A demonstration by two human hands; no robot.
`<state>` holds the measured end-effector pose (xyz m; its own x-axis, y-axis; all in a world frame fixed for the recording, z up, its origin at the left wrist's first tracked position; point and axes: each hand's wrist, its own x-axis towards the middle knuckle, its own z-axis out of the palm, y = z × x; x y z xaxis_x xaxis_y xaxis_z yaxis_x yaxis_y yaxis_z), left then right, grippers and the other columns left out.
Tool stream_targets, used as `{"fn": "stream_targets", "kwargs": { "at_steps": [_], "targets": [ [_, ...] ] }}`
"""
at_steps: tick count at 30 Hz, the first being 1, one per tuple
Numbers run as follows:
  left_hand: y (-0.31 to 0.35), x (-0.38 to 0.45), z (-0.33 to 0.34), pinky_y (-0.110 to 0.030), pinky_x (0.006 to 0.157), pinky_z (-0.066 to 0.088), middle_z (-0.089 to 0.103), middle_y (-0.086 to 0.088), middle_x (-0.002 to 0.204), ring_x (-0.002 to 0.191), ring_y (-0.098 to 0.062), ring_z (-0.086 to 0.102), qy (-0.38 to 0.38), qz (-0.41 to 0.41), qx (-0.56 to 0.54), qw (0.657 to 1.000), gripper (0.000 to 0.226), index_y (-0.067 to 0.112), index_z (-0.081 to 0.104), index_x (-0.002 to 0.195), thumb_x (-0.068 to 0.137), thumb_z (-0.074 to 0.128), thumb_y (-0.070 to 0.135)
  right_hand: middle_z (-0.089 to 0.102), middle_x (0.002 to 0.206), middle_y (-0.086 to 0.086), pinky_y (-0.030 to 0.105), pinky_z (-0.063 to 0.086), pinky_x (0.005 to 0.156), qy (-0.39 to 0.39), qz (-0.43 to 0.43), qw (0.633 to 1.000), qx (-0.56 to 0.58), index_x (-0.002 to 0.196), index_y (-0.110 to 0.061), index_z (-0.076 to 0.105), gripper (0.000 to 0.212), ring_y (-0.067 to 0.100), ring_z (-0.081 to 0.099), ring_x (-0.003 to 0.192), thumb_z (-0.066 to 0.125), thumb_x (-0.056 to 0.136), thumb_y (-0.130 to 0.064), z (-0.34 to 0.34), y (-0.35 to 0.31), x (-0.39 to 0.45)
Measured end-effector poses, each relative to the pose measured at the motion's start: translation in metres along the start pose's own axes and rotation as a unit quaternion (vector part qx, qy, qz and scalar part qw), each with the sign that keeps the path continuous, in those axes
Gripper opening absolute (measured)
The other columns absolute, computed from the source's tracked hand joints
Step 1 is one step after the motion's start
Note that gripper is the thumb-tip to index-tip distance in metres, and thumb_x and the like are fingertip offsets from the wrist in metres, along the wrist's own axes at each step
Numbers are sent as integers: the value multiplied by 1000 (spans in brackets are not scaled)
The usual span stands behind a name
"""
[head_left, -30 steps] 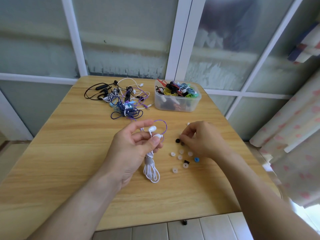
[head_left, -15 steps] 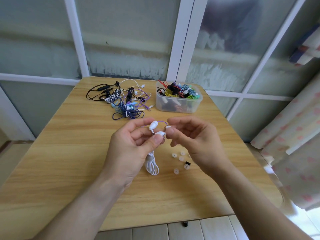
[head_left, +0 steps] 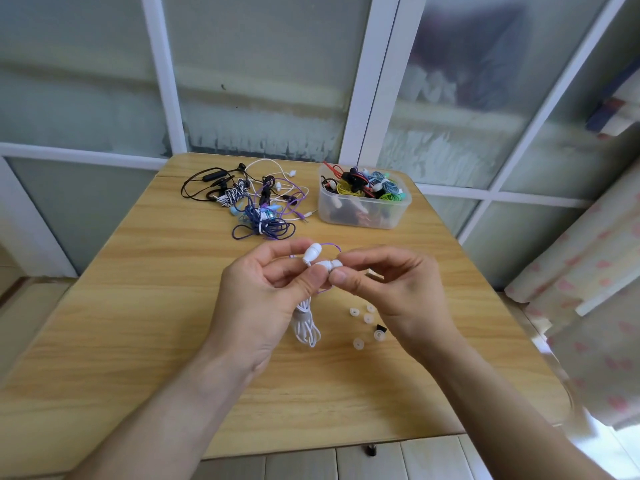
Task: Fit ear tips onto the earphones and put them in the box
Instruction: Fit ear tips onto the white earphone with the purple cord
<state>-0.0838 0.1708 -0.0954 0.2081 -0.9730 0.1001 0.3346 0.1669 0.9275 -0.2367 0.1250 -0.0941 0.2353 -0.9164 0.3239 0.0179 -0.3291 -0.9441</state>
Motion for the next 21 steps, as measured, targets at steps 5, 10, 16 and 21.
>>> {"fn": "stream_targets", "kwargs": {
  "at_steps": [5,10,16,21],
  "targets": [
    [1,0,-2,-20,63,54,76,-9,84,67,-18,72,23,-1,-2,1000,40,7,64,104,66,72,12,76,85,8,25,52,64,-43,-21,999,8,86,0,75,14,13,68,72,76,75,-8,0,-4,0],
    [-1,0,-1,-19,64,54,76,-8,86,68,-16,72,23,-12,6,1000,33,8,68,103,71,72,9,75,80,13,24,54,59,-49,-15,999,6,89,3,72,14,16,68,62,74,76,-3,-1,-5,1],
    [1,0,-1,-19,65,54,76,-8,84,70,-18,73,7,-22,11,1000,30,10,69,96,66,72,11,75,77,15,26,56,61,-64,10,997,29,90,4,70,18,22,72,63,74,73,0,-6,-7,3],
    [2,0,-3,-23,64,56,76,-10,82,67,-19,71,-19,-33,41,998,28,10,72,91,63,73,14,74,75,11,27,55,61,-106,25,994,3,84,-1,71,16,23,69,61,77,70,-6,-13,-11,3]
  ]
}}
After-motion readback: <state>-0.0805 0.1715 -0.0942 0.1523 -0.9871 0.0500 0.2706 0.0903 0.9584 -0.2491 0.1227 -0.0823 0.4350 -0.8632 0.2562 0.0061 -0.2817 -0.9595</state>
